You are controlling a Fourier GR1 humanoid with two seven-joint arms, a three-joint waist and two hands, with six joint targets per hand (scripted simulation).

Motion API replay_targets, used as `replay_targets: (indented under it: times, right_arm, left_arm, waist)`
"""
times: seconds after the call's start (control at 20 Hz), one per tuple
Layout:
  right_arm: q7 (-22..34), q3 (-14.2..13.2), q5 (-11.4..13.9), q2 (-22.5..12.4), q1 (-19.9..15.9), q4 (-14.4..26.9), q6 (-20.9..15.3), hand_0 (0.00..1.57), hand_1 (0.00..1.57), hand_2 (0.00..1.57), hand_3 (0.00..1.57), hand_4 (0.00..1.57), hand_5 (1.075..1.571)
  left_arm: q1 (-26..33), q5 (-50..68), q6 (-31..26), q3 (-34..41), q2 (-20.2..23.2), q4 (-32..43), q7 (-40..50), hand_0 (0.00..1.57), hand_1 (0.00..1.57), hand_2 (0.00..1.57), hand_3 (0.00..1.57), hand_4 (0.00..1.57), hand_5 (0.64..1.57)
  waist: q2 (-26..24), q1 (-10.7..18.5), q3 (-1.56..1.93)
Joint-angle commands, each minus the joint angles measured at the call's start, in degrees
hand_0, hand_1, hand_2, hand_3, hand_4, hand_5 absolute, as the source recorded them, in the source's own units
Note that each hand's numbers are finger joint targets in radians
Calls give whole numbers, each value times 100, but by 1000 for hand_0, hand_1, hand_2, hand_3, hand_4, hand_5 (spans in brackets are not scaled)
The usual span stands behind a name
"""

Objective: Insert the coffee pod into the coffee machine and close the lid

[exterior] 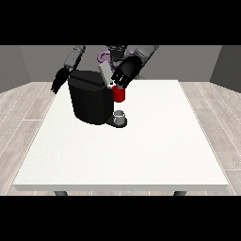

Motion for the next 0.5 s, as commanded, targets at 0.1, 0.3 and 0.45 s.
replay_targets:
  times: [0.1, 0.3, 0.45]
  right_arm:
    - [-218, -65, -85, 108, 101, 48, -72, 0, 0, 0, 0, 0, 1571]
    - [227, 58, 17, 100, 35, -78, -77, 0, 0, 0, 0, 0, 1571]
    - [178, 123, 50, 62, 39, -284, -39, 0, 0, 0, 0, 0, 1571]
  left_arm:
    - [163, -369, 315, -307, 20, -82, -223, 1216, 1216, 1228, 1104, 0, 1571]
    - [142, -529, 329, -381, 194, 29, -388, 1162, 1162, 1190, 1068, 0, 1571]
    - [174, -494, 336, -233, 471, 215, -627, 1135, 1135, 1146, 998, 0, 1571]
  waist:
    - [151, 33, 2]
    - [93, -53, 0]
    - [268, -150, -1]
